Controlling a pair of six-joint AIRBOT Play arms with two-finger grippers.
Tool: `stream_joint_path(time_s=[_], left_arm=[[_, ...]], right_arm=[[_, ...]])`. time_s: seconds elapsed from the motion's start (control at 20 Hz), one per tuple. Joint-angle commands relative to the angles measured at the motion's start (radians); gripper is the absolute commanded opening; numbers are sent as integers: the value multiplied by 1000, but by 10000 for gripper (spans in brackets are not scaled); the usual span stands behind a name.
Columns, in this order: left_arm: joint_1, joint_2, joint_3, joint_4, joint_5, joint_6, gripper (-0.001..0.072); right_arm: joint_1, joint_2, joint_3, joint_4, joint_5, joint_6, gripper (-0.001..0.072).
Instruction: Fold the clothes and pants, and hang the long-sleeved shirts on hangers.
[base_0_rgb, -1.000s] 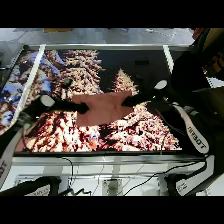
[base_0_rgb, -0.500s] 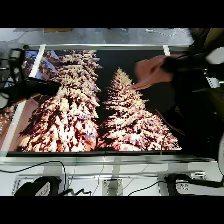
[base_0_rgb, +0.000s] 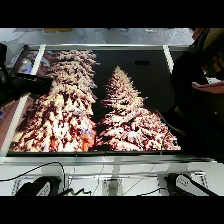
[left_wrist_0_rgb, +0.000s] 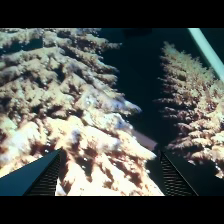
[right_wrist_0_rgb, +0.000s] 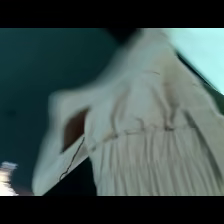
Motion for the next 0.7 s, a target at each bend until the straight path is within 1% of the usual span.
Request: stream_joint_path(time_s=[0.0,0.05,0.1,0.15,0.2,0.25,0.3,0.4,0.5,0.55,0.6,0.65], left_arm=[[1,2,1,1,8,-3,697],[1,2,1,1,10,-3,697],[1,2,1,1,10,-3,697],[1,2,1,1,9,-3,697],[1,2,1,1,9,-3,697],[1,2,1,1,9,-3,697],[1,2,1,1,9,-3,697],[1,2,1,1,9,-3,697],[1,2,1,1,9,-3,696],[1,2,1,1,9,-3,697],[1,2,1,1,9,-3,697],[1,2,1,1,9,-3,697]], right_arm=[[-198,13,-4,-53,242,16,23],[-229,9,-4,-52,264,16,23],[-251,3,-4,-52,285,16,54],[-264,-3,-4,-51,308,14,251],[-266,-7,-4,-50,322,0,506],[-266,-12,-4,-44,324,-22,706],[-265,-16,-4,-18,324,-41,696],[-265,-18,-4,2,320,-46,691],[-265,-25,-4,29,322,-82,688],[-265,-30,-4,72,313,-82,607],[-257,-33,-4,127,299,-82,465],[-236,-35,-4,174,286,-95,282]])
